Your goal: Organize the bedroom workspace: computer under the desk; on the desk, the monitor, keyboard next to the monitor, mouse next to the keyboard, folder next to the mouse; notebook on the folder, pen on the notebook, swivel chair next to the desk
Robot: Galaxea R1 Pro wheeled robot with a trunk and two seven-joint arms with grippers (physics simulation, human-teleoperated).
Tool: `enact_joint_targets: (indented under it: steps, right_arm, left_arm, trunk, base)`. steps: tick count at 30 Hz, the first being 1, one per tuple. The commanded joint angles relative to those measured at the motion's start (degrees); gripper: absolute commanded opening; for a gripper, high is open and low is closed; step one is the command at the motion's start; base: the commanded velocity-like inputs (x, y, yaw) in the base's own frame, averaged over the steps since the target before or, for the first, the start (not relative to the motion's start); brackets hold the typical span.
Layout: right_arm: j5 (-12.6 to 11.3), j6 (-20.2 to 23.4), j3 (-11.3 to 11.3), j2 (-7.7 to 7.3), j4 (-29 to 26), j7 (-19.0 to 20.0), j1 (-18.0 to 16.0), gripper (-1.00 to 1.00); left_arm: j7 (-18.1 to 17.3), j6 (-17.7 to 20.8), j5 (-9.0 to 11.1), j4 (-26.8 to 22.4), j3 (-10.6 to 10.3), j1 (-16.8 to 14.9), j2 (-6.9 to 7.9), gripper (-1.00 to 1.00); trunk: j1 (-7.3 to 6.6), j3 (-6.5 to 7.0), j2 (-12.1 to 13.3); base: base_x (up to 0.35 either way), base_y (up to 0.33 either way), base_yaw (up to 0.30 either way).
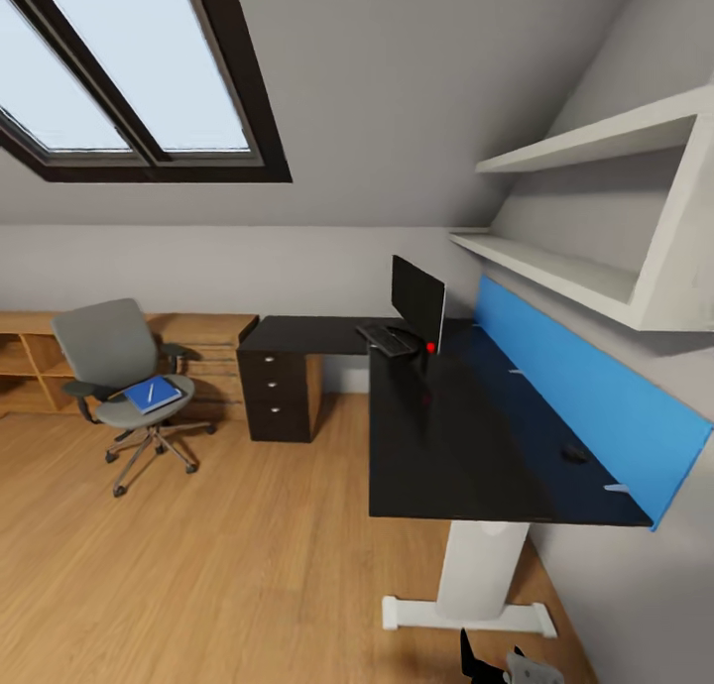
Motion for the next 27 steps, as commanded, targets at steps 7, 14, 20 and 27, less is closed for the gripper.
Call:
enact_joint_targets:
  steps: [7,14,20,27]
  right_arm:
    - [0.6,-0.2,-0.5,-0.04,0.1,0.0,-0.1,1.00]
    - [0.6,-0.2,-0.5,-0.53,0.1,0.0,-0.1,1.00]
    - [0.6,-0.2,-0.5,-0.59,0.1,0.0,-0.1,1.00]
    - [0.4,-0.3,-0.7,-0.60,0.0,-0.1,-0.1,1.00]
  left_arm:
    - [0.4,-0.2,0.3,0.0,-0.5,0.0,-0.03,1.00]
    - [0.4,-0.2,0.3,0.0,-0.6,0.0,-0.04,1.00]
    - [0.3,-0.2,0.3,0.0,-0.5,0.0,0.04,1.00]
    - [0.8,7.2,0.6,-19.6,-4.6,0.0,0.39,1.00]
  trunk:
    - [0.02,-0.14,-0.1]
    - [0.02,-0.14,-0.1]
    - [0.02,-0.14,-0.1]
    - [0.02,-0.14,-0.1]
  base:
    - [0.009,-0.091,-0.067]
    - [0.116,-0.271,-0.007]
    - [0.014,-0.036,0.000]
    - [0.000,0.000,0.000]
